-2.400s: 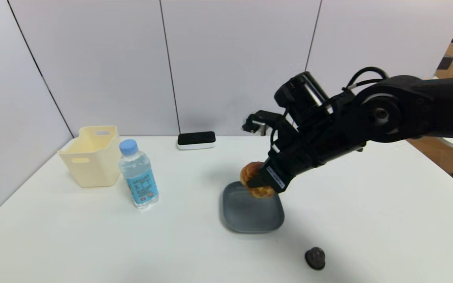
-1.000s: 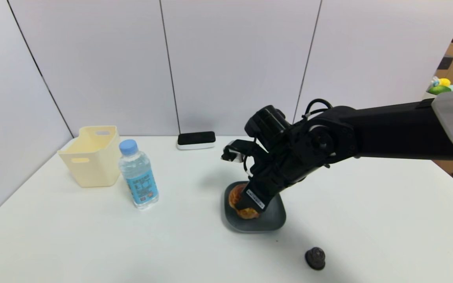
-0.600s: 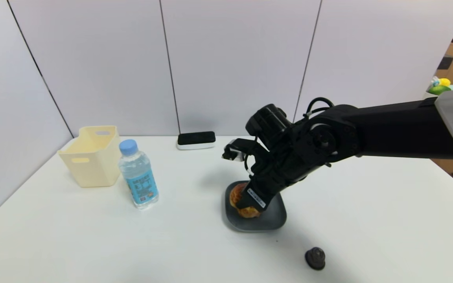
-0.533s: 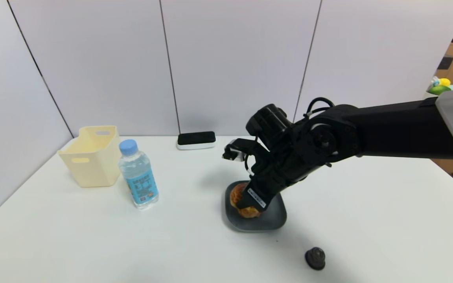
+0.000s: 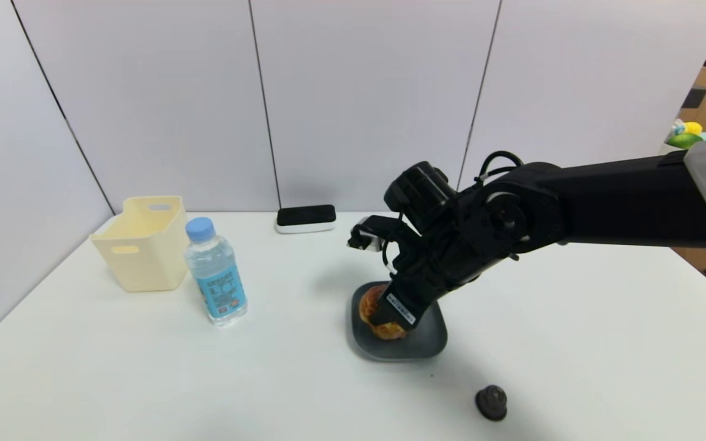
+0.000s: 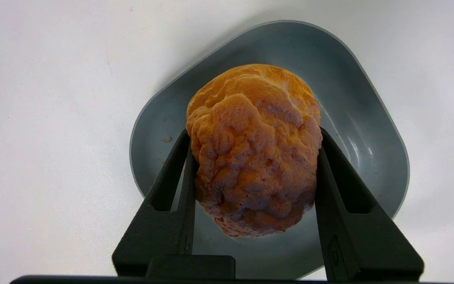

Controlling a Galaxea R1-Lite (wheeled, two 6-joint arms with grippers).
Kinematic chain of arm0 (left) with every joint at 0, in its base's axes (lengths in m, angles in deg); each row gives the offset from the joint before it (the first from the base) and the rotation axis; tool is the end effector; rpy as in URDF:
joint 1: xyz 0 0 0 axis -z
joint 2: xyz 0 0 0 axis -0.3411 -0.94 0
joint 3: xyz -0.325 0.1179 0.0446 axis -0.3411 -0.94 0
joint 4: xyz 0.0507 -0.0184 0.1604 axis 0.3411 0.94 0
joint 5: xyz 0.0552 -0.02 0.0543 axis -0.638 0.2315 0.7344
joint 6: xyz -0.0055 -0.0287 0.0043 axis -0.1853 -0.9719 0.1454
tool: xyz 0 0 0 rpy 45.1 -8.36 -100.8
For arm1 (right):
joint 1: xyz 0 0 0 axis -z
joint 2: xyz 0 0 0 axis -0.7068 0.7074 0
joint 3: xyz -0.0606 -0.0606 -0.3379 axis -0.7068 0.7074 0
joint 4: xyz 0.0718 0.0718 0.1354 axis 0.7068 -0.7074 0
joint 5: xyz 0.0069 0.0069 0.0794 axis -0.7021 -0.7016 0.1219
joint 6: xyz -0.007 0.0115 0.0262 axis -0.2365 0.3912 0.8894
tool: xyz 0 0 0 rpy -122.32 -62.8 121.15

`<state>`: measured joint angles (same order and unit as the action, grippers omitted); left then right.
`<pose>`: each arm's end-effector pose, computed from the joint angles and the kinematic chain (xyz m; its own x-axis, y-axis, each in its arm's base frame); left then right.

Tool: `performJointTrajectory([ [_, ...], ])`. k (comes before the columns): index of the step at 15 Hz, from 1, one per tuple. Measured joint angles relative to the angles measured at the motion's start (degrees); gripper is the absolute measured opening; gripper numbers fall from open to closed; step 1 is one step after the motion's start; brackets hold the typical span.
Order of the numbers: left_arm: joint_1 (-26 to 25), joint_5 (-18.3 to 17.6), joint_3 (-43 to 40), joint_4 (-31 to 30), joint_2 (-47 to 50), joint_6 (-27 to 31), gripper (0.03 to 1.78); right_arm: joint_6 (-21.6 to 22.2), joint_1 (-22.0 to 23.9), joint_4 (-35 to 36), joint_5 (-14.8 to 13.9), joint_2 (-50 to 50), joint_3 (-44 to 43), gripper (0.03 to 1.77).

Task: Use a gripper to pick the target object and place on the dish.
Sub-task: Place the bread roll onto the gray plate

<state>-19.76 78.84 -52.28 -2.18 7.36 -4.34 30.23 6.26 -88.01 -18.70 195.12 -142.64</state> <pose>-0.0876 0.0009 0.0755 0.9998 0.0178 0.0001 -0.0178 0.9996 -0.0229 0.3087 0.2525 0.2137 0.3323 0.4370 -0.8358 -0.8427 0.5355 -0.0550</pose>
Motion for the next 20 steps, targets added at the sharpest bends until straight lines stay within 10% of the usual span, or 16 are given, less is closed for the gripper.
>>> performJointTrajectory([
  [20, 0.0, 0.0, 0.0, 0.0, 0.0, 0.0, 1.69, 0.0, -0.2, -0.2, -2.3, -6.1, 1.8, 1.62],
])
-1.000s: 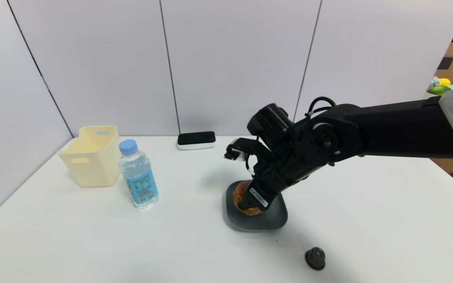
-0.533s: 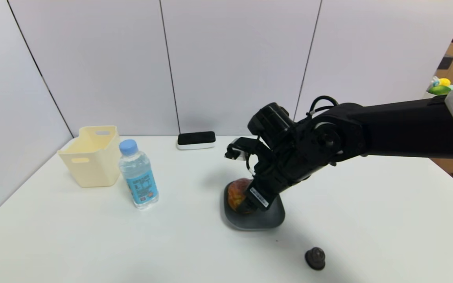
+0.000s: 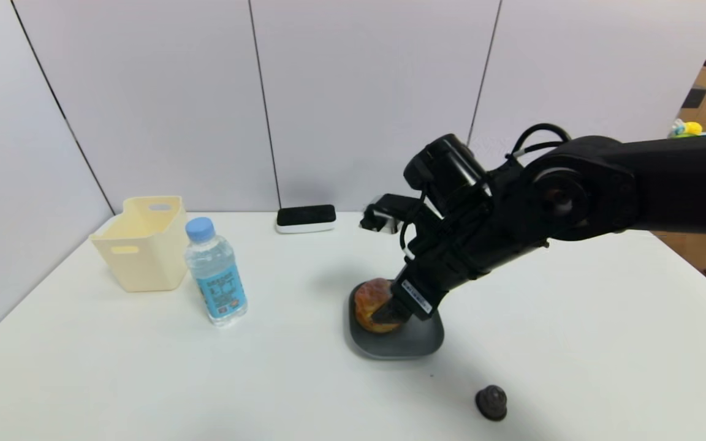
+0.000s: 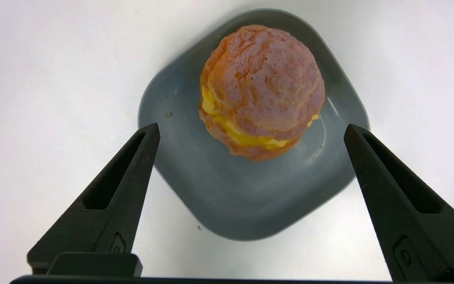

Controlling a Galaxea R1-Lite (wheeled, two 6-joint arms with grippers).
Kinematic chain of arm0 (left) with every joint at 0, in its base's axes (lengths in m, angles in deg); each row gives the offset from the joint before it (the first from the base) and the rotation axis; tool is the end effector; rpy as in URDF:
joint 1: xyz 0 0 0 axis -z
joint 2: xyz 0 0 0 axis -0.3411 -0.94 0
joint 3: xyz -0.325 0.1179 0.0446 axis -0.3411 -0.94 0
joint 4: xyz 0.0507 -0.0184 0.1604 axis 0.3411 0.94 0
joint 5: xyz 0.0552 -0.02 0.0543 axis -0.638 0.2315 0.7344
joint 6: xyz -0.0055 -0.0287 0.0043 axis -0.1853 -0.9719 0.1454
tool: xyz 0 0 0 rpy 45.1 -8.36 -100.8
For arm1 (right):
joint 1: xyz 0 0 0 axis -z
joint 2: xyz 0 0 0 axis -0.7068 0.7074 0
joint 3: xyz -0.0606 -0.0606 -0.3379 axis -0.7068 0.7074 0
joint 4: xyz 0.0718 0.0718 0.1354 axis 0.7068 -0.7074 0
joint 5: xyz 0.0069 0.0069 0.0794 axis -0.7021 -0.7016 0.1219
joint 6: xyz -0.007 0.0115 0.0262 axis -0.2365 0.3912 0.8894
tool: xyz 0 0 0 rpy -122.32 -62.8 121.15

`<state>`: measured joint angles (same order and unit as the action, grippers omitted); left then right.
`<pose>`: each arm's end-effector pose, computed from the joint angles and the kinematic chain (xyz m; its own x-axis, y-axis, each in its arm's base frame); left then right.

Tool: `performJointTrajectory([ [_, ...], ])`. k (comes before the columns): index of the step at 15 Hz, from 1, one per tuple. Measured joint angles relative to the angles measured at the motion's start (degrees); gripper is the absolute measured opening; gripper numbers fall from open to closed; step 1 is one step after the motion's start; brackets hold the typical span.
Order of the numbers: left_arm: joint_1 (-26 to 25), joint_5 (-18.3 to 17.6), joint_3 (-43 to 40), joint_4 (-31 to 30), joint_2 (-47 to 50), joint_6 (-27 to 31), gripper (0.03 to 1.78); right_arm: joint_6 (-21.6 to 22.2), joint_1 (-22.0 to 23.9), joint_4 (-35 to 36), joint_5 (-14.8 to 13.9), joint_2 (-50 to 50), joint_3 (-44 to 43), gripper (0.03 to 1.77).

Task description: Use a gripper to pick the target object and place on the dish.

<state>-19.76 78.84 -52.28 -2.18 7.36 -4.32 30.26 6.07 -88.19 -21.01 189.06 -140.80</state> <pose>-0.0876 0.0009 0.0755 0.9998 0.0178 0.0001 -0.0178 0.9996 -0.0226 0.2874 0.2355 0.2468 0.4029 0.4448 -0.7999 -0.8257 0.5537 -0.1080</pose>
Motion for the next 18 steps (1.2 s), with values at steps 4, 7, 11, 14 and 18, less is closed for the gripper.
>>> performJointTrajectory([
  [4, 0.0, 0.0, 0.0, 0.0, 0.0, 0.0, 1.69, -0.2, 3.1, 1.2, -1.3, -6.8, 0.0, 1.66],
  [7, 0.0, 0.0, 0.0, 0.0, 0.0, 0.0, 1.69, -0.1, 8.8, 4.6, -3.0, -14.3, 2.5, 1.67],
  [11, 0.0, 0.0, 0.0, 0.0, 0.0, 0.0, 1.69, -0.2, 20.9, 14.0, -4.0, -27.8, 14.5, 1.69],
  [14, 0.0, 0.0, 0.0, 0.0, 0.0, 0.0, 1.69, 0.2, 30.5, 23.2, -4.1, -39.0, 25.9, 1.69],
  [18, 0.0, 0.0, 0.0, 0.0, 0.0, 0.0, 1.69, 2.5, 36.7, 36.2, -4.8, -53.8, 43.5, 1.69],
])
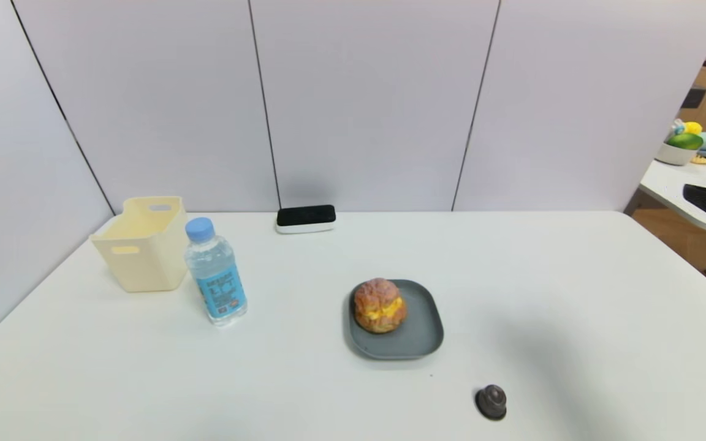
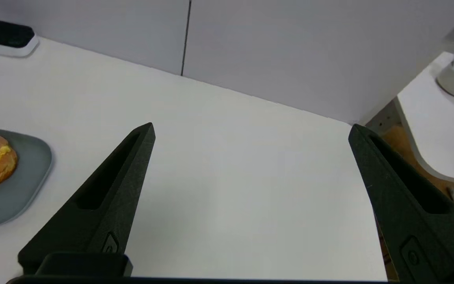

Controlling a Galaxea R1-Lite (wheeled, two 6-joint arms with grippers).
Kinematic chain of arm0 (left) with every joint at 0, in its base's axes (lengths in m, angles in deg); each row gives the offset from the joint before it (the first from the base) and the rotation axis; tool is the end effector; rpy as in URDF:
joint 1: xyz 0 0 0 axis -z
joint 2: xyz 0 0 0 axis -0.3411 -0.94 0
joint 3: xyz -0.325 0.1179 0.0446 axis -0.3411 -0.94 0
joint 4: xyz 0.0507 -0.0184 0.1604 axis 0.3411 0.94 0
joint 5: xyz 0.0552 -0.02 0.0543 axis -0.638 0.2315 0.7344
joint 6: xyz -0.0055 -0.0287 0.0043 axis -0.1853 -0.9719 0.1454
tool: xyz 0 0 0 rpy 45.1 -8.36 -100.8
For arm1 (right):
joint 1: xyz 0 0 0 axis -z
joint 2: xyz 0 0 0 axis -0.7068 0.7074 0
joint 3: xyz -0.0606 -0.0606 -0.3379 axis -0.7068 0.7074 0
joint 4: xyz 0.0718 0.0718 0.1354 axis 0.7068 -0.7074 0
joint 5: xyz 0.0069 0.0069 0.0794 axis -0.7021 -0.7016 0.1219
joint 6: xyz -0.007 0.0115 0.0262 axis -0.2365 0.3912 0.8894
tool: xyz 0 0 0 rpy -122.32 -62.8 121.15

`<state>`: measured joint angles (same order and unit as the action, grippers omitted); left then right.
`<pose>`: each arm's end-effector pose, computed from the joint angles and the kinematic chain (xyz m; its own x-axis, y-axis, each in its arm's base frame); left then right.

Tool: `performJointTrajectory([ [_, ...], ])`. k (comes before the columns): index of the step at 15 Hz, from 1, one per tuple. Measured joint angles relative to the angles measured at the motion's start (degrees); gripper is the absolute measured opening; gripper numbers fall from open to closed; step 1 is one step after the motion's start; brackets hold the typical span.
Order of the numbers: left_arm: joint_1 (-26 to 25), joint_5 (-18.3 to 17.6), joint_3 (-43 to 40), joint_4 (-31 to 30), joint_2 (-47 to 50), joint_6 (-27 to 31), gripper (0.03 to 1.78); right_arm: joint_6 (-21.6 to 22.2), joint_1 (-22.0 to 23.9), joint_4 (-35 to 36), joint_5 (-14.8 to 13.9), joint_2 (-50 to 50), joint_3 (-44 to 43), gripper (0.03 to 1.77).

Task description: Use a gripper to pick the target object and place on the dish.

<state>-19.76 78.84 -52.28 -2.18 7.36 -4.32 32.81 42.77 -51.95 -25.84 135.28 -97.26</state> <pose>-0.0876 0.0009 0.0755 0.9998 0.0178 0.0001 -0.0178 0.9996 -0.0226 0.0951 0.0039 0.3313 0.9915 0.0471 -0.1214 -0.0771 0.9637 -0.2555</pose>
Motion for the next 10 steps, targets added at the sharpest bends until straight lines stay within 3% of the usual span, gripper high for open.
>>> performJointTrajectory([
  [3, 0.0, 0.0, 0.0, 0.0, 0.0, 0.0, 1.69, 1.2, 1.3, 6.0, -0.4, -11.8, 12.8, 1.69],
  [10, 0.0, 0.0, 0.0, 0.0, 0.0, 0.0, 1.69, 2.7, 3.1, 7.2, 1.0, -37.4, 34.0, 1.69],
])
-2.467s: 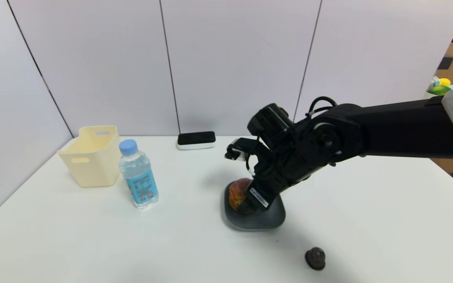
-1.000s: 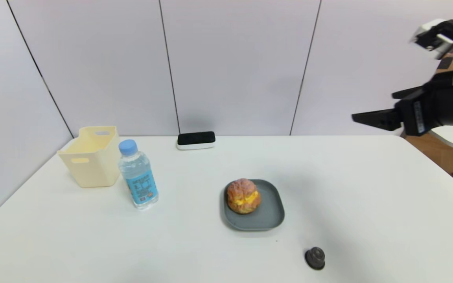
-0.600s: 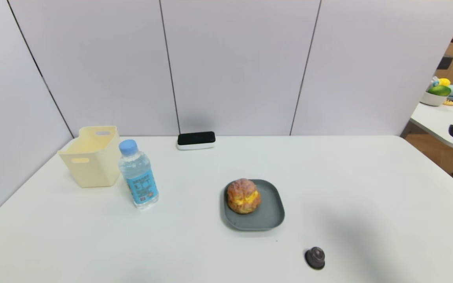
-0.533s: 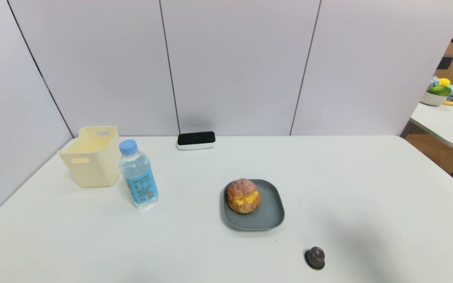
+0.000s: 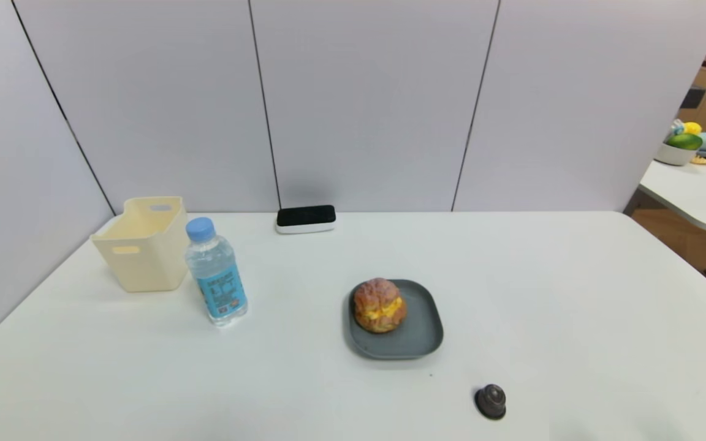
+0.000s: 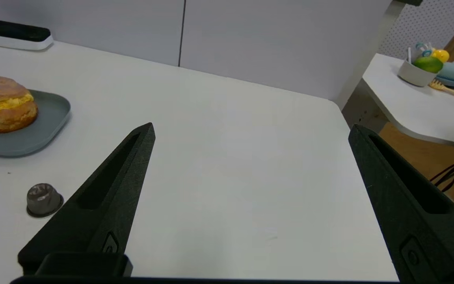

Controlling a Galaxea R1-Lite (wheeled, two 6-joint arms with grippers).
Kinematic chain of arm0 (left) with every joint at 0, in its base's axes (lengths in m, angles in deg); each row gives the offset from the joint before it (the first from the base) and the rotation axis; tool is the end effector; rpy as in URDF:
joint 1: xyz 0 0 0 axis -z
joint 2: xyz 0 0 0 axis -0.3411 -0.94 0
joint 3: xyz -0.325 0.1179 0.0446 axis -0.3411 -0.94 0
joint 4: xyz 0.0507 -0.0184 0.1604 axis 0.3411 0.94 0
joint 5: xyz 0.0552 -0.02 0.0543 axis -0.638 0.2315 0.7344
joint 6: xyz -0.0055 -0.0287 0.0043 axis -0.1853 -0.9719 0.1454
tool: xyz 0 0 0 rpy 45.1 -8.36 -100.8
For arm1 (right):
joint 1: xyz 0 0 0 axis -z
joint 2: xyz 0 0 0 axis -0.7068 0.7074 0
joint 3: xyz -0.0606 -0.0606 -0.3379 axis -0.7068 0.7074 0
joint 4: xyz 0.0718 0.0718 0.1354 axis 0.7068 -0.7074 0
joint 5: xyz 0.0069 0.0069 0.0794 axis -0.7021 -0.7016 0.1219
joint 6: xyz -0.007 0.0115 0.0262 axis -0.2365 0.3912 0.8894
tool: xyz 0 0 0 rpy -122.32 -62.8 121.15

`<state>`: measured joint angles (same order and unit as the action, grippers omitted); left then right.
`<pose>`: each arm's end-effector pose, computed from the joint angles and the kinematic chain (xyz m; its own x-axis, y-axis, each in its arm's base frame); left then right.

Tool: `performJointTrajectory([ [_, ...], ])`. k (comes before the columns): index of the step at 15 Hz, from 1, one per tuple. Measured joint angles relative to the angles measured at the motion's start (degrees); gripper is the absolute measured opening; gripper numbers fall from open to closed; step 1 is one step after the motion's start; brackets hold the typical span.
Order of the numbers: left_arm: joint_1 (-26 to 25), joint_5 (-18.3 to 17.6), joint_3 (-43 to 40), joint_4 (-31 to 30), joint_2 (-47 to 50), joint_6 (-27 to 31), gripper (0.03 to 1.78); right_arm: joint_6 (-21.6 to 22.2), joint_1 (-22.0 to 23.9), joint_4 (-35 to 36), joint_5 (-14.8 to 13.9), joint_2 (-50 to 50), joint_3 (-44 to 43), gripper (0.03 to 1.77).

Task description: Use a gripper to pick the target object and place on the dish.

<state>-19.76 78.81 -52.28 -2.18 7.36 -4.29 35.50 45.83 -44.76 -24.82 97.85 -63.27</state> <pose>-0.0876 0.0009 0.0755 0.9999 0.0173 0.0001 -0.0173 0.9996 -0.0220 -0.0533 0.0016 0.1919 0.9979 0.0118 0.0637 0.0021 0.9768 -0.2140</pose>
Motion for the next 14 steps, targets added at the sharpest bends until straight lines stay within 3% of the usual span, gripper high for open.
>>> performJointTrajectory([
  [7, 0.0, 0.0, 0.0, 0.0, 0.0, 0.0, 1.69, 3.2, -0.5, -0.7, 0.3, -14.8, 12.8, 1.69],
  [14, 0.0, 0.0, 0.0, 0.0, 0.0, 0.0, 1.69, 4.9, -0.8, -11.0, 0.1, -21.8, 14.1, 1.70],
])
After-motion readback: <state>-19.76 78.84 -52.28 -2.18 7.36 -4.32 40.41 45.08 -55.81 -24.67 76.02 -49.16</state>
